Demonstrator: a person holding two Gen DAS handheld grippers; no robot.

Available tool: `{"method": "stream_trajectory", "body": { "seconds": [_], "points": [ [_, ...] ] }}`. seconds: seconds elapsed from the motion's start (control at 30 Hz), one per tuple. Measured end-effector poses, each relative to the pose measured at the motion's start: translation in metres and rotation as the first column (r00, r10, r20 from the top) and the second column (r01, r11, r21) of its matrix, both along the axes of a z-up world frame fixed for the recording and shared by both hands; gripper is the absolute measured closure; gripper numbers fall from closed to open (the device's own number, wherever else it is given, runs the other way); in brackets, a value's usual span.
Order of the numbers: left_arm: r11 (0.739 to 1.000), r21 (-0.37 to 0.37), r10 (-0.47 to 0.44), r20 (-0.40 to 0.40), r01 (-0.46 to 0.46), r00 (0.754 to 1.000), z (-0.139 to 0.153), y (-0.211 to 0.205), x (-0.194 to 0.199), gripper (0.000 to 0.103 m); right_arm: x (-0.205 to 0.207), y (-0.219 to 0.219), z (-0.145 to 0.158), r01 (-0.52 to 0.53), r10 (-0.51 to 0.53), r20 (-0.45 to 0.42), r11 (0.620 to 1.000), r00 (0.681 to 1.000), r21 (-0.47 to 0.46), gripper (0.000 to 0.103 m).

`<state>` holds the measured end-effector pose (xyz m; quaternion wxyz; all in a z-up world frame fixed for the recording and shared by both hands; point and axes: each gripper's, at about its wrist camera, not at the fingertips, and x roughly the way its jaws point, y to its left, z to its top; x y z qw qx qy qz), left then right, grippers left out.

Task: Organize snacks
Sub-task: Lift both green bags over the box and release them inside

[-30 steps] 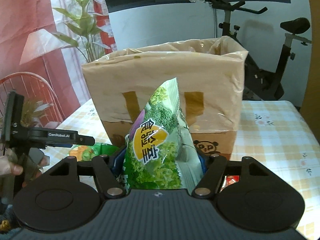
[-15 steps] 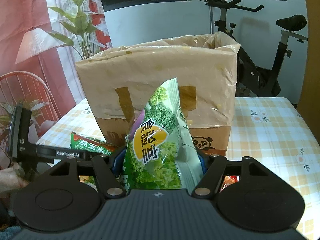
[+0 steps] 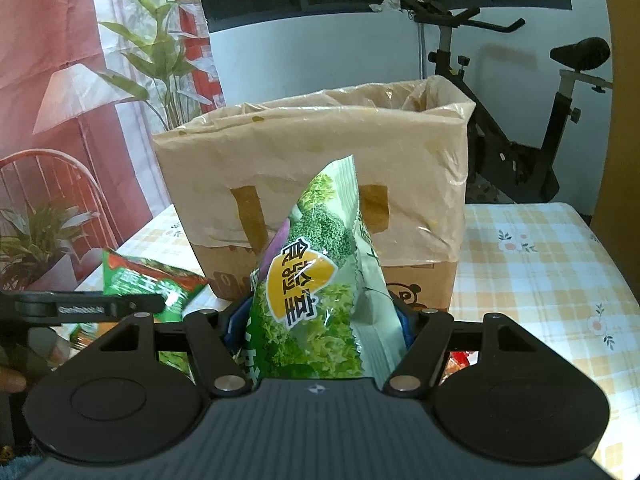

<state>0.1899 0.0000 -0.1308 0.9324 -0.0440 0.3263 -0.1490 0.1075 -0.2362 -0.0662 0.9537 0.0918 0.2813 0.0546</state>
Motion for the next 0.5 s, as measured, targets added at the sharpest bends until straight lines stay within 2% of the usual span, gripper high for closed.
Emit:
{"method": "stream_trajectory", "body": {
  "seconds": [0.33,0.5],
  "points": [
    [0.999,-0.002,-0.041,0.096,0.042,0.995,0.033,-0.005,-0.014,0.029,-0.008,-0.003,0.015,-0.006,0.007,0.053,1.000,0.999,-0.008,0.034],
    [0.997,-0.010,-0.073,0.154,0.076,0.985,0.055,-0.010,-0.017,0.029,-0.012,-0.008,0.033,-0.006,0.007,0.106,1.000,0.994,-0.012,0.034]
  ]
}}
